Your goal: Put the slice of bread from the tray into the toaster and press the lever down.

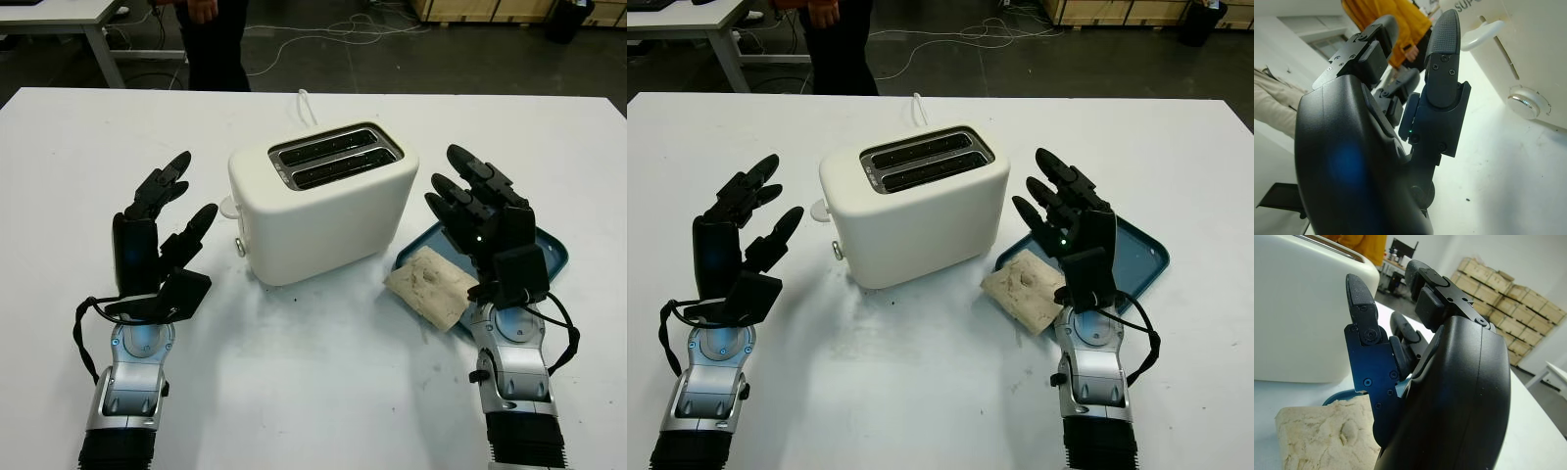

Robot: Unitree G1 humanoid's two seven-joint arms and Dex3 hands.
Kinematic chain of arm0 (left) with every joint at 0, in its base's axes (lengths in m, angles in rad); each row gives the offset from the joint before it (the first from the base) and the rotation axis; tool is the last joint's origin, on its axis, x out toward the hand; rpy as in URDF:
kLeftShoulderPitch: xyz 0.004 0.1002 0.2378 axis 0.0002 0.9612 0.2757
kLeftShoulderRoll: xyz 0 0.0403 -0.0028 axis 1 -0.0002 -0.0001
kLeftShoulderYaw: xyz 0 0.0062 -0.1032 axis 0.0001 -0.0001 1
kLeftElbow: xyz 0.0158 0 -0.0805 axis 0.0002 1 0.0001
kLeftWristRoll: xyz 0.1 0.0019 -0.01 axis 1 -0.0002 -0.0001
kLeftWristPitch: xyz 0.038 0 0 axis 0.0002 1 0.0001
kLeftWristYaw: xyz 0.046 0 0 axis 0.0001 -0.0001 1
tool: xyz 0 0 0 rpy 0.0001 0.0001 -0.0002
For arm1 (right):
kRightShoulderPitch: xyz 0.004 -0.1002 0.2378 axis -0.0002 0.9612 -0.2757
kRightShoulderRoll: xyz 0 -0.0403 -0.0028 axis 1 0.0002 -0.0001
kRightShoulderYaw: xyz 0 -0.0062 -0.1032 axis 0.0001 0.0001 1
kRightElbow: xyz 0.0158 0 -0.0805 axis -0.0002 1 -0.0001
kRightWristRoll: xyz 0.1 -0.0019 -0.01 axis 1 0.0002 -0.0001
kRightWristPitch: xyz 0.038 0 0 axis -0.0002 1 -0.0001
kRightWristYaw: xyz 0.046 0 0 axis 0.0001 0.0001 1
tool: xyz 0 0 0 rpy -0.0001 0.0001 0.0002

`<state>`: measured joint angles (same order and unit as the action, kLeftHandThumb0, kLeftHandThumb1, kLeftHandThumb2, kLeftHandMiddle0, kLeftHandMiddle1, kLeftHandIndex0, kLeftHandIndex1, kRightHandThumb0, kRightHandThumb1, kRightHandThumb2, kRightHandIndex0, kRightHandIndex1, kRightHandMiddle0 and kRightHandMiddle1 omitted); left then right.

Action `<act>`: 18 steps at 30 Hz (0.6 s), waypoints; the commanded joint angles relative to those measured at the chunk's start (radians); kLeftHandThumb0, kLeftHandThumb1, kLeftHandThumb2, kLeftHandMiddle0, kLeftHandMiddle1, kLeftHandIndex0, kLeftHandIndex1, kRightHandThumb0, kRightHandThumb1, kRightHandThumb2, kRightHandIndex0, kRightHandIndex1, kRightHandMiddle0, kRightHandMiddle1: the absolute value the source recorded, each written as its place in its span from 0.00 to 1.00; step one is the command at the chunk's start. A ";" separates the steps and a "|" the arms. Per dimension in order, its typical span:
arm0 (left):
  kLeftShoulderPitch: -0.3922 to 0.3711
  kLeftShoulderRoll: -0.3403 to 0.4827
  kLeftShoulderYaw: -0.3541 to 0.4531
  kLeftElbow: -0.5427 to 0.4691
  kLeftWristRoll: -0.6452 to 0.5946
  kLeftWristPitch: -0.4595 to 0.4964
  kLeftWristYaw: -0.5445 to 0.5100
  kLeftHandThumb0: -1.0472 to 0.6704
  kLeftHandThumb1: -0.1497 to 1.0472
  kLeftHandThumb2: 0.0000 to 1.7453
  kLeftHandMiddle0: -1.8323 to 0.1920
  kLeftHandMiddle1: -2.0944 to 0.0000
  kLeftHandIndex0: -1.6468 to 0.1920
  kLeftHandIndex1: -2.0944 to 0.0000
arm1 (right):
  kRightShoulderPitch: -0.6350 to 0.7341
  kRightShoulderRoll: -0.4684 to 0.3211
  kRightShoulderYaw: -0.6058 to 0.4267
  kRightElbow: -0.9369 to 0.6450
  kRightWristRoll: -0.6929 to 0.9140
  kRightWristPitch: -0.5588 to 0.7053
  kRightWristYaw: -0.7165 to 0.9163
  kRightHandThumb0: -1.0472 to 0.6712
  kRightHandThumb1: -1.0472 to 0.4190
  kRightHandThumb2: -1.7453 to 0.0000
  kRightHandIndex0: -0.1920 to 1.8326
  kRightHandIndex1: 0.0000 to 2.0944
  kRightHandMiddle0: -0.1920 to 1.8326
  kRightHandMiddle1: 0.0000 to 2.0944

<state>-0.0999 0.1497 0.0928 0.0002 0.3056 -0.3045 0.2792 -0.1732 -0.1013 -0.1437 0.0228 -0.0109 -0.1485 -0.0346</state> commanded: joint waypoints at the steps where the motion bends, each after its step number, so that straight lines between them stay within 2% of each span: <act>1: -0.002 0.003 -0.003 -0.007 0.001 0.002 -0.006 0.25 0.89 0.15 0.65 0.74 0.56 0.97 | -0.007 -0.007 0.001 -0.008 0.002 0.008 0.002 0.35 0.09 0.99 0.43 0.00 0.41 0.00; 11: 0.003 0.003 -0.001 -0.012 -0.003 0.001 -0.009 0.26 0.89 0.15 0.65 0.73 0.56 0.98 | 0.009 -0.020 0.011 -0.045 0.002 0.021 0.037 0.35 0.09 0.99 0.43 0.00 0.41 0.00; 14: 0.005 0.002 0.001 -0.013 0.001 0.002 -0.006 0.25 0.89 0.15 0.65 0.73 0.56 0.98 | 0.039 -0.070 0.019 -0.074 -0.044 0.006 0.062 0.34 0.09 0.99 0.42 0.00 0.39 0.00; 18: 0.004 0.000 0.000 -0.012 0.004 0.001 -0.004 0.26 0.89 0.15 0.64 0.73 0.55 0.98 | 0.146 -0.196 0.019 -0.181 -0.172 0.007 0.110 0.30 0.12 1.00 0.40 0.00 0.37 0.00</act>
<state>-0.0997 0.1498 0.0931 -0.0015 0.3058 -0.3043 0.2732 -0.0624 -0.2628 -0.1242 -0.1209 -0.1546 -0.1412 0.0599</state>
